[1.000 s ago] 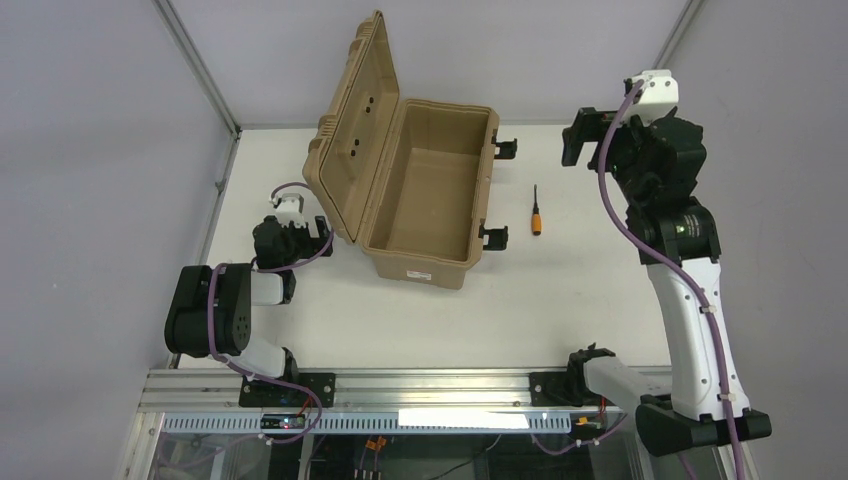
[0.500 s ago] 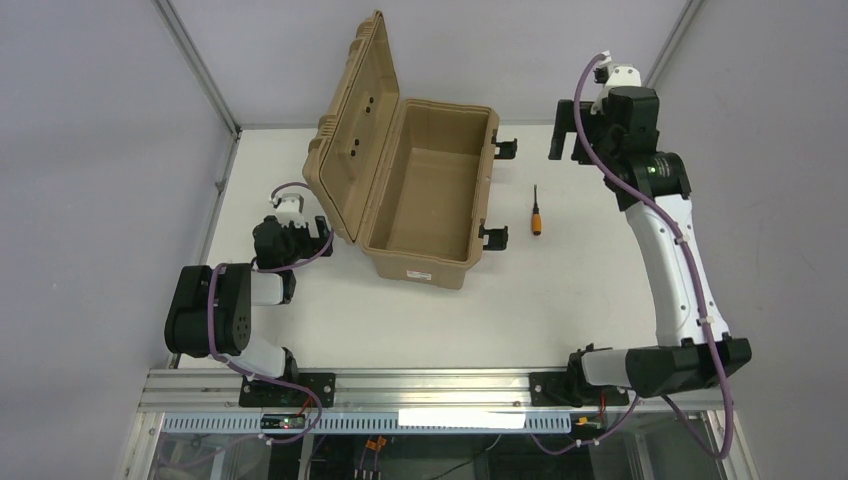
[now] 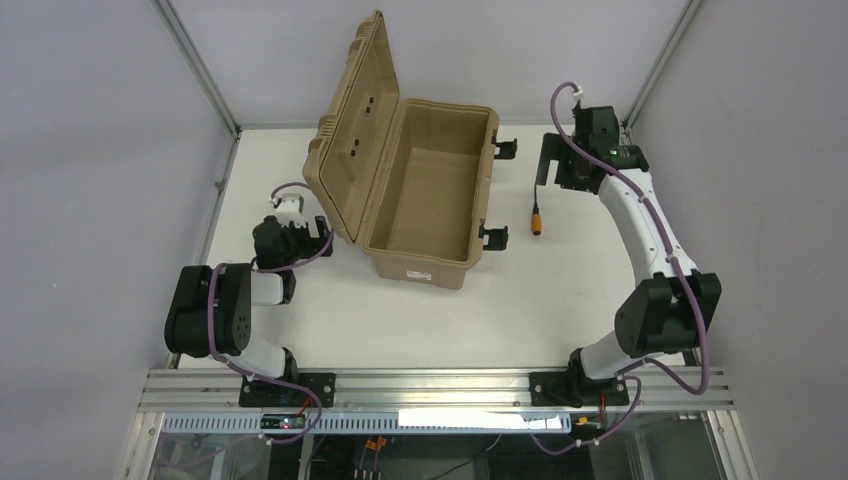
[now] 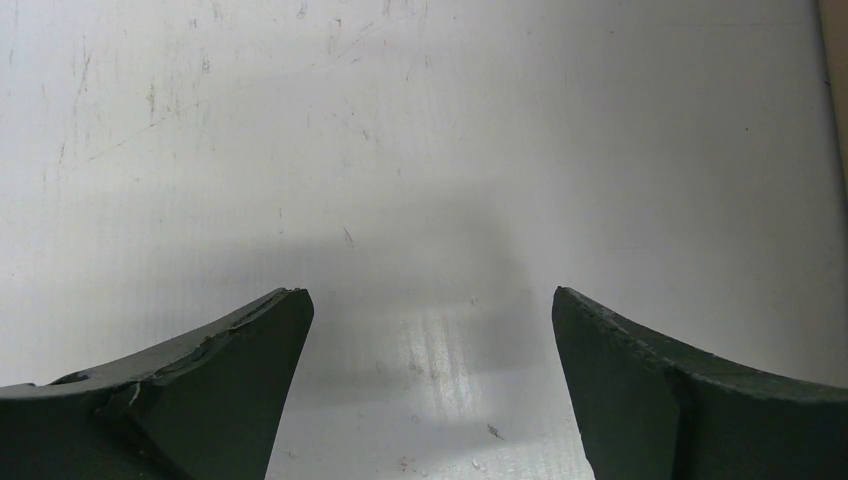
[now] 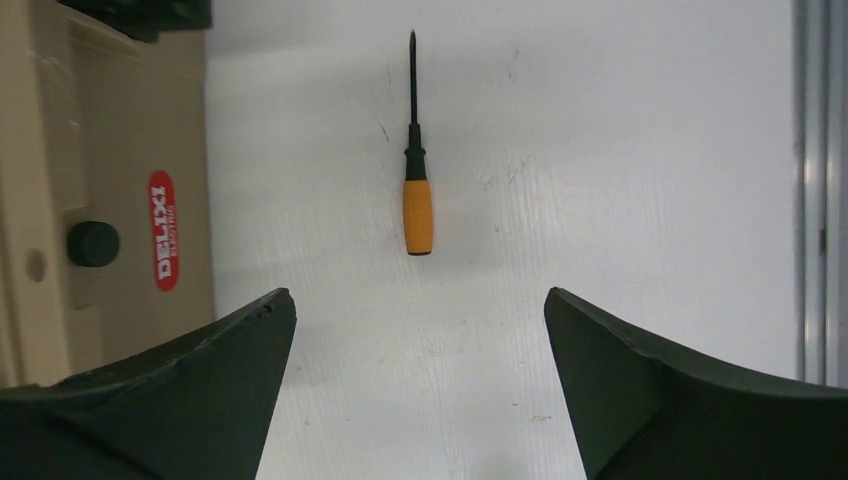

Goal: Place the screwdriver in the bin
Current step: Pick up the screwdriver from the center of the board, then place the screwdriver in the bin.

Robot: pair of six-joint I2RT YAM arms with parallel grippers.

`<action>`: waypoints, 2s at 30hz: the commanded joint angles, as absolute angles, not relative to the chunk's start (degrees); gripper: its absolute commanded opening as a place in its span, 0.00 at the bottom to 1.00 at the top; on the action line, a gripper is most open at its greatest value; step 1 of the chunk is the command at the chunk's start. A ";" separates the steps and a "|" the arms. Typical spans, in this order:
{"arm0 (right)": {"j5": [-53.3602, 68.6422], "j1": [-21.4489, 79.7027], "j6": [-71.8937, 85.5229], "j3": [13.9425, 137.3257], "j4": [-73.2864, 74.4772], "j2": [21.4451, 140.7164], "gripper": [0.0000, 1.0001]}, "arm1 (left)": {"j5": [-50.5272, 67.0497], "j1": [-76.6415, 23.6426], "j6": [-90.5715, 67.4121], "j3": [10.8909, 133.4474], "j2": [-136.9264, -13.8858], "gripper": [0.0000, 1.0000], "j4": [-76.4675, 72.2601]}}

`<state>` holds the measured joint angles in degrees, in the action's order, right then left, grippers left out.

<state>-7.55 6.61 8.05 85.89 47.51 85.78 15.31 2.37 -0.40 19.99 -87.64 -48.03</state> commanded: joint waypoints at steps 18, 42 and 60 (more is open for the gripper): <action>-5.59 6.28 12.45 73.46 33.84 104.60 0.83 | 16.17 3.08 0.11 19.78 -86.55 0.99 -50.80; -7.15 6.92 11.99 74.48 33.80 103.57 0.00 | 16.26 3.13 0.14 19.79 -86.56 0.99 -50.89; -9.64 6.83 10.40 88.37 50.07 88.08 0.00 | 16.26 3.08 0.11 19.78 -86.57 0.99 -50.89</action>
